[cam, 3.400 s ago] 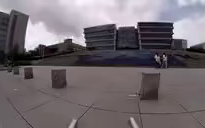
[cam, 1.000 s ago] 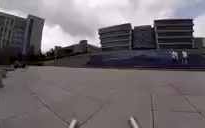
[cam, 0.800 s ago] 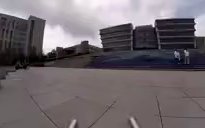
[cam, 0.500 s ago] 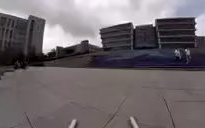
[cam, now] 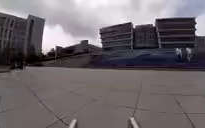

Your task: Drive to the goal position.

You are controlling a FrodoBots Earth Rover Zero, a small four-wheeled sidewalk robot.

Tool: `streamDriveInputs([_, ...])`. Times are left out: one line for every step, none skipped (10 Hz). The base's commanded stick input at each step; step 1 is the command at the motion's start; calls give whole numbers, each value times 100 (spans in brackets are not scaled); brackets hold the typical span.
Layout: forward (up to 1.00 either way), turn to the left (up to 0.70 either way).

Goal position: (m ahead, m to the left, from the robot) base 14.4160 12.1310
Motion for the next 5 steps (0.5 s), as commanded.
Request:
streamDriveInputs([100, 34])
streamDriveInputs([100, 40])
streamDriveInputs([100, 40])
streamDriveInputs([100, 39])
streamDriveInputs([100, 31])
